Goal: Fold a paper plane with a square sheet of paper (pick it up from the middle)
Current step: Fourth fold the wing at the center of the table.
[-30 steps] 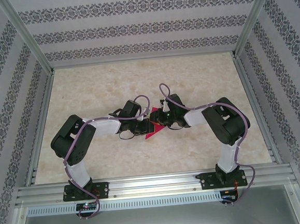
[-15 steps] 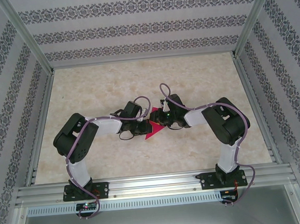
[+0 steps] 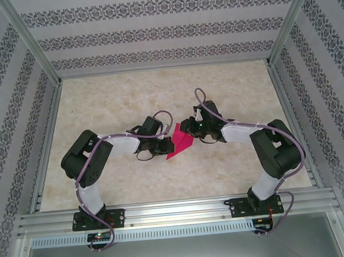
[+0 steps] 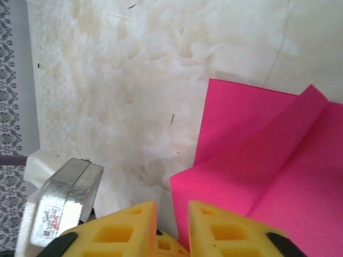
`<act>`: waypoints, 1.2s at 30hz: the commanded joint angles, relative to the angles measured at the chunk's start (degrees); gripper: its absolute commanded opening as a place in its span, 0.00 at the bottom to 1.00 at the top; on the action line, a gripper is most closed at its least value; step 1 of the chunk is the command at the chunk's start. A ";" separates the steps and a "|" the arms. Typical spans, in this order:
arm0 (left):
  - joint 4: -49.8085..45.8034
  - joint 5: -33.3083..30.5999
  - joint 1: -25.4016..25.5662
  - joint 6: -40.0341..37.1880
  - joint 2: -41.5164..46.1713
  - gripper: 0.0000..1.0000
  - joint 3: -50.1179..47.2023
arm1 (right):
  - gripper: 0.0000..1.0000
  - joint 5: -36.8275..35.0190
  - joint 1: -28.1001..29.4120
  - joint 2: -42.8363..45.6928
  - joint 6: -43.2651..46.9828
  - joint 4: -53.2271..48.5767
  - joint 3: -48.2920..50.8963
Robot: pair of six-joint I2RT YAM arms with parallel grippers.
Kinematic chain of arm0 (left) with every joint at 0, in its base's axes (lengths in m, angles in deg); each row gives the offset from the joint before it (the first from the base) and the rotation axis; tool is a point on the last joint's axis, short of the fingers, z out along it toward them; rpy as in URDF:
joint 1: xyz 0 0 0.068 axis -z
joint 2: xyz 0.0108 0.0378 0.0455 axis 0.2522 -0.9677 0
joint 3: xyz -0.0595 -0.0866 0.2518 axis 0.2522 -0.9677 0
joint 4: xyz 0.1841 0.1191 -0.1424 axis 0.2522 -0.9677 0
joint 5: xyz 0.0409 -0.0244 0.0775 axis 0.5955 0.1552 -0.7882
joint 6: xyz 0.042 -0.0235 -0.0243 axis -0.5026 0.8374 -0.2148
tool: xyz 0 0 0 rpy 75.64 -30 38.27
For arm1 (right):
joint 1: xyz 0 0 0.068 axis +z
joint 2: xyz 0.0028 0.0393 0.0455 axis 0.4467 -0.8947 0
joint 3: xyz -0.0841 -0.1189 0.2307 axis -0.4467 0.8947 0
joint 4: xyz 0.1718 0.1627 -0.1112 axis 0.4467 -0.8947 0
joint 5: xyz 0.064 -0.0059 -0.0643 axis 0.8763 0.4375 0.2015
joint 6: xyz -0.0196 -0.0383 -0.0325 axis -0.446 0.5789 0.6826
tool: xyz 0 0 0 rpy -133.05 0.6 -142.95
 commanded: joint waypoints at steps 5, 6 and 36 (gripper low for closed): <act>-8.05 -5.18 -0.14 -1.95 -2.50 0.00 -1.38 | 0.12 0.67 3.32 -4.88 0.08 1.11 -2.21; -8.28 -5.18 -0.12 -2.07 -2.61 0.00 -1.35 | 0.11 0.35 3.60 -5.77 -0.20 1.67 -2.17; -8.17 -5.61 -0.11 -1.99 -2.70 0.00 -4.87 | 0.17 -5.66 -2.57 -13.37 4.46 -5.52 -7.90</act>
